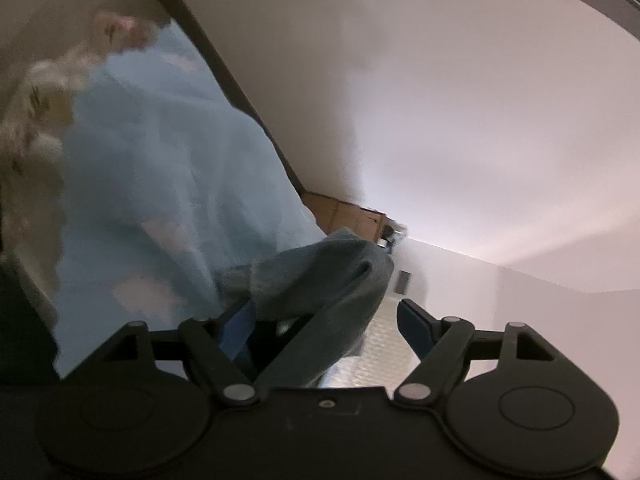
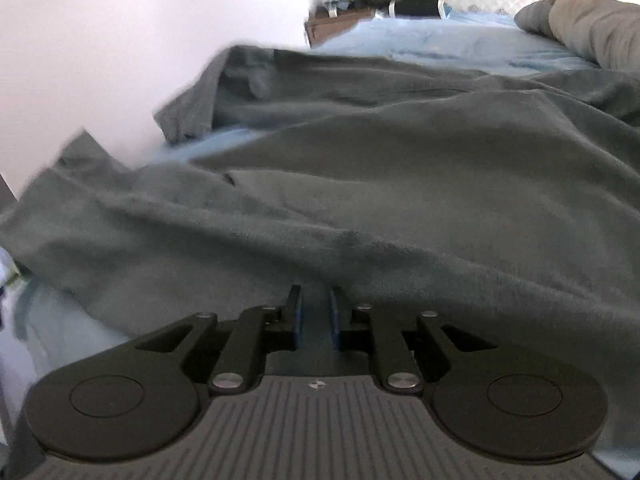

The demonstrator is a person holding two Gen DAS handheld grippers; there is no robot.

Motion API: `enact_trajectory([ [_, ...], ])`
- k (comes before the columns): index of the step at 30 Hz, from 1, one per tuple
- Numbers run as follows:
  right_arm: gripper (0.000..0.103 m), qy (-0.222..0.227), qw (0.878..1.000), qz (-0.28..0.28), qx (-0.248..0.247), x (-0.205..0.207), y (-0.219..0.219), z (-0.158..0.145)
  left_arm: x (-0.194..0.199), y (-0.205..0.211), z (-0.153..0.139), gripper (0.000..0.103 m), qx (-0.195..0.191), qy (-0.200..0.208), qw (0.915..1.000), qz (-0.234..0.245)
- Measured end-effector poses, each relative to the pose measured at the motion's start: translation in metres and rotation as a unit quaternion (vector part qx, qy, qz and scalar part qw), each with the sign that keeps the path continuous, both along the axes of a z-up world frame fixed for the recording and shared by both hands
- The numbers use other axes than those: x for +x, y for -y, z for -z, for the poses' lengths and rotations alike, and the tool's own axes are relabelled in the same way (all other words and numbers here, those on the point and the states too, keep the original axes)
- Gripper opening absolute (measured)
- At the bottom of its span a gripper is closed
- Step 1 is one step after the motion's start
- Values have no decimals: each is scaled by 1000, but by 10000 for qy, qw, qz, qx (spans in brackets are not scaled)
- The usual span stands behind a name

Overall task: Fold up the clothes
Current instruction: 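Lay the jeans flat on the bed and open the right gripper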

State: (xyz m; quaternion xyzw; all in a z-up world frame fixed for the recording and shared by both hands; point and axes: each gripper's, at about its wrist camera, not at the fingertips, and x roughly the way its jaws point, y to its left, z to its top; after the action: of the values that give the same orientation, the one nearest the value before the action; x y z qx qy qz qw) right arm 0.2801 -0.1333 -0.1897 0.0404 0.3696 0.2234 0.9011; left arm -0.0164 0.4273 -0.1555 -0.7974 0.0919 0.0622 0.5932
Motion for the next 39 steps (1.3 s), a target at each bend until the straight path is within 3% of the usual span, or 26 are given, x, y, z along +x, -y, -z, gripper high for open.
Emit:
enact_trajectory([
  [3,14,-181,9997,-27,152,0,6,2,8,3,3,75,-228,280,9993,66],
  [7,14,-60,9998,-167,-20,-5,4,3,20,6,13,75,-474,138,9988,31],
  [12,14,137,9996,-183,-174,-11,0,9,28,-1,27,75,-797,318,9956,-363],
  [16,14,118,9997,-205,-82,-7,2,11,40,-17,33,75,-903,165,9935,-670],
  [20,14,234,9990,-342,-158,-7,1,13,62,-35,25,71,-507,5,9978,-431],
  [22,14,320,9985,-377,-223,-10,0,14,75,-42,19,53,-254,-138,9995,-147],
  [24,14,331,9987,-331,-202,-12,1,13,83,-48,8,23,130,-92,9999,37],
  [27,14,369,9986,-326,-185,-13,1,14,91,-58,-20,7,860,50,9959,276],
  [29,14,383,9986,-322,-157,-14,2,14,93,-59,-45,3,1550,179,9867,455],
  [32,14,406,9987,-299,-91,-15,3,15,83,-51,-77,2,2682,660,9593,590],
  [34,14,436,9987,-268,-37,-17,4,17,62,-41,-79,2,3144,962,9427,567],
  [36,14,448,9987,-241,14,-18,5,18,49,-23,-54,2,3158,940,9429,491],
  [39,14,459,9987,-220,50,-18,5,19,23,-21,-2,3,2759,184,9600,434],
])
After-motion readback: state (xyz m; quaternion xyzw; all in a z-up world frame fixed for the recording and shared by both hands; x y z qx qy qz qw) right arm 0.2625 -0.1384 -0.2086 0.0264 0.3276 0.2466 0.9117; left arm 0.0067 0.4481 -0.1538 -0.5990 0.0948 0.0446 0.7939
